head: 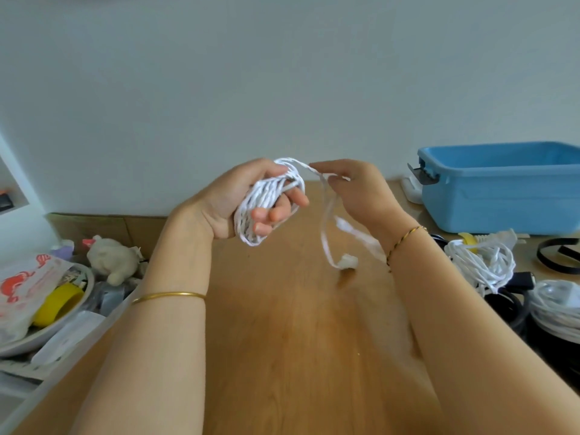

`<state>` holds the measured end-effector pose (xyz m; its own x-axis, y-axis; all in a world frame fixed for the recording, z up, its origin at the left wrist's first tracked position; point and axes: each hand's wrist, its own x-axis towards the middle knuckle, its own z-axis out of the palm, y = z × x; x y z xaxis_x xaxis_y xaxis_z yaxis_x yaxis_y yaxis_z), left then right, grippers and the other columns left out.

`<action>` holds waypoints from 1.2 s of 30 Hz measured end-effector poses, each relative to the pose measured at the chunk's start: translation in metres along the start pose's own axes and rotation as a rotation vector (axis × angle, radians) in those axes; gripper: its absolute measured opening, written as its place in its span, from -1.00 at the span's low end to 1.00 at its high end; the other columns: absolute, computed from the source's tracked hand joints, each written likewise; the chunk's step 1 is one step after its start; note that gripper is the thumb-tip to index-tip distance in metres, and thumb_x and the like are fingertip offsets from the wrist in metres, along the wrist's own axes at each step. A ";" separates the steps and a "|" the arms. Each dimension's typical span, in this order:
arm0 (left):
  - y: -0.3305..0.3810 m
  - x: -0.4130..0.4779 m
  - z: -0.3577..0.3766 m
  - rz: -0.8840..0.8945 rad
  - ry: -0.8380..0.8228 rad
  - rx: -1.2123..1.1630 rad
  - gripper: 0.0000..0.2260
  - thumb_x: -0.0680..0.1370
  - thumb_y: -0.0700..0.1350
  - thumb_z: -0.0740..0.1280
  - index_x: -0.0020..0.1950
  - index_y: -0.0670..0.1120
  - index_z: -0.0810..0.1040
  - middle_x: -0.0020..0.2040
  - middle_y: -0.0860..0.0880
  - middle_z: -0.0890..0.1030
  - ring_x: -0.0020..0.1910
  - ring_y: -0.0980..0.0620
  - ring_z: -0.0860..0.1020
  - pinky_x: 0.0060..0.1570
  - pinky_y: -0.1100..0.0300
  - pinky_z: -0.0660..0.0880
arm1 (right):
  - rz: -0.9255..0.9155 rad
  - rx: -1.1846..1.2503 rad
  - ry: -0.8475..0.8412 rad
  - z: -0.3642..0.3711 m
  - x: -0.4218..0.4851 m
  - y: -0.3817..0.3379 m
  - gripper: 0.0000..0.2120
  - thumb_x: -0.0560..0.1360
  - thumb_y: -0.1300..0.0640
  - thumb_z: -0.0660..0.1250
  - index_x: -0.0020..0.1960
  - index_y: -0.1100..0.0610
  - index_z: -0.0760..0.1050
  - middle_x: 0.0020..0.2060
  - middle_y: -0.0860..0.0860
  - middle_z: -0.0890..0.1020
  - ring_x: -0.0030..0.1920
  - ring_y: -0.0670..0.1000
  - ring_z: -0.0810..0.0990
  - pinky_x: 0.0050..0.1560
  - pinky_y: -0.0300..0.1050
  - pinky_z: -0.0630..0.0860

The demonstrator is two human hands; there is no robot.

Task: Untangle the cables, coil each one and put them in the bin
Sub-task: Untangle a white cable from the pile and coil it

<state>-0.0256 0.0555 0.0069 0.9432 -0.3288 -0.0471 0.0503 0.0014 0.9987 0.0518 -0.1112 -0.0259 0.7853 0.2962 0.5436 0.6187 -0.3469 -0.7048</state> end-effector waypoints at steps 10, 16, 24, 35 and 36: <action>0.013 0.001 -0.006 0.215 0.296 -0.474 -0.65 0.47 -0.02 0.14 -0.29 -0.22 0.58 -0.49 0.01 0.42 -0.61 0.18 0.27 -0.56 0.41 0.22 | 0.377 -0.383 -0.142 0.009 -0.010 0.030 -0.70 0.47 0.35 0.18 -0.12 0.00 0.58 -0.11 0.11 0.66 -0.06 0.13 0.61 0.05 0.00 0.56; 0.023 -0.004 -0.007 0.179 0.413 -0.267 -0.62 0.59 0.00 0.05 -0.20 -0.21 0.51 -0.49 0.00 0.41 -0.64 0.19 0.26 -0.60 0.41 0.23 | 0.460 -0.660 -0.266 0.012 -0.015 0.026 -0.70 0.49 0.34 0.17 0.10 0.14 0.59 -0.14 0.06 0.57 -0.12 0.13 0.54 -0.12 -0.07 0.48; 0.013 0.006 0.002 0.049 0.378 -0.092 -0.62 0.59 -0.02 0.07 -0.19 -0.25 0.52 -0.49 -0.05 0.43 -0.64 0.15 0.28 -0.58 0.39 0.27 | 0.284 0.304 -0.026 0.005 -0.003 -0.012 -0.74 0.55 0.19 0.19 0.16 0.18 0.56 0.08 0.09 0.64 0.15 0.03 0.55 0.10 -0.16 0.41; 0.008 0.008 0.001 -0.046 0.198 -0.154 -0.71 0.51 -0.04 0.13 -0.25 -0.19 0.48 -0.49 -0.03 0.42 -0.66 0.16 0.27 -0.62 0.40 0.26 | 0.204 0.493 -0.100 0.012 -0.005 -0.010 -0.86 0.54 0.33 0.24 -0.08 0.19 0.56 -0.38 0.06 0.59 -0.26 0.04 0.62 0.06 0.03 0.53; 0.008 0.007 0.000 -0.061 0.117 -0.253 -0.75 0.46 -0.04 0.17 -0.26 -0.19 0.49 -0.50 -0.02 0.41 -0.66 0.16 0.29 -0.63 0.39 0.25 | 0.209 0.508 -0.104 0.010 -0.005 -0.008 -0.85 0.55 0.30 0.24 -0.08 0.17 0.57 -0.38 0.05 0.59 -0.27 0.02 0.62 0.07 0.04 0.53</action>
<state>-0.0191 0.0531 0.0147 0.9667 -0.2242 -0.1229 0.1742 0.2254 0.9586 0.0428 -0.1011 -0.0281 0.8681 0.3624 0.3392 0.3425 0.0574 -0.9378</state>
